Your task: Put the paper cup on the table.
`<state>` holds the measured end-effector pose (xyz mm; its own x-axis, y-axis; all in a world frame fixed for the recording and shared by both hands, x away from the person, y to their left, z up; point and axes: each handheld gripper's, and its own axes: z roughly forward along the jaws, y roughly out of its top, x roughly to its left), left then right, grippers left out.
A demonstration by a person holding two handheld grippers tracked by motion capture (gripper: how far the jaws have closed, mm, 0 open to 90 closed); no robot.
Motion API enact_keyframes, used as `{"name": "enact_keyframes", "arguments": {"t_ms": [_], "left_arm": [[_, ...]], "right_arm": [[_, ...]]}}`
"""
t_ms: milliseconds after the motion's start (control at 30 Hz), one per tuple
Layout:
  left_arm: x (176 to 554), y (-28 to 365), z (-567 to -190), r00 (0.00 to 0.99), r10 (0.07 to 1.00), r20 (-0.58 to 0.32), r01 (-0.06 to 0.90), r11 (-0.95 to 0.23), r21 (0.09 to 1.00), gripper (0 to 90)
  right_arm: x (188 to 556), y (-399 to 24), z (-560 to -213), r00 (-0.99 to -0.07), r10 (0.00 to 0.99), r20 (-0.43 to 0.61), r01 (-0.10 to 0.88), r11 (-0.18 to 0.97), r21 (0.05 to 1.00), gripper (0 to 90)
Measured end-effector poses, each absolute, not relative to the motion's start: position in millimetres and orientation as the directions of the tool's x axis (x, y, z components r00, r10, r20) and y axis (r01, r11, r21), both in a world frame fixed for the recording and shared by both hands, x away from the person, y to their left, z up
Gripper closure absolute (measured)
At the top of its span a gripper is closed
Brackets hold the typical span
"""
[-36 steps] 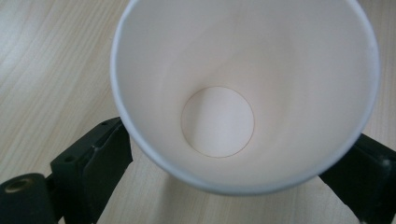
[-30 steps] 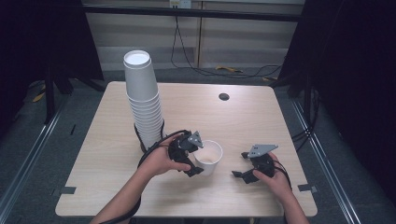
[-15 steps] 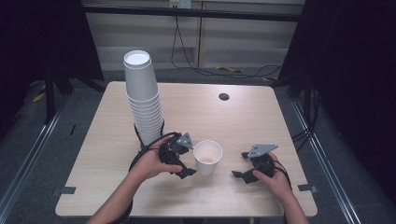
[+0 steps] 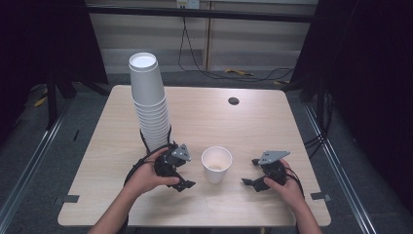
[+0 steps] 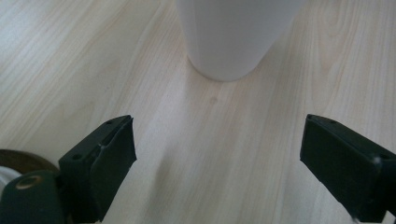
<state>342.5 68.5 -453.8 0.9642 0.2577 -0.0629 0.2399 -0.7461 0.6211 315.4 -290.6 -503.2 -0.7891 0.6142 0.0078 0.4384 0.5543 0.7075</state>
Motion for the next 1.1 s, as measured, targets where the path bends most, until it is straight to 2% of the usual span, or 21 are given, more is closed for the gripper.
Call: {"name": "enact_keyframes", "arguments": {"t_ms": [1100], "left_arm": [[333, 128, -479, 0.930, 0.353, -0.101, 0.325, -0.666, 0.671, 14.5]], "right_arm": [[315, -291, -503, -0.789, 0.614, 0.009, 0.439, 0.554, 0.707, 12.4]]}}
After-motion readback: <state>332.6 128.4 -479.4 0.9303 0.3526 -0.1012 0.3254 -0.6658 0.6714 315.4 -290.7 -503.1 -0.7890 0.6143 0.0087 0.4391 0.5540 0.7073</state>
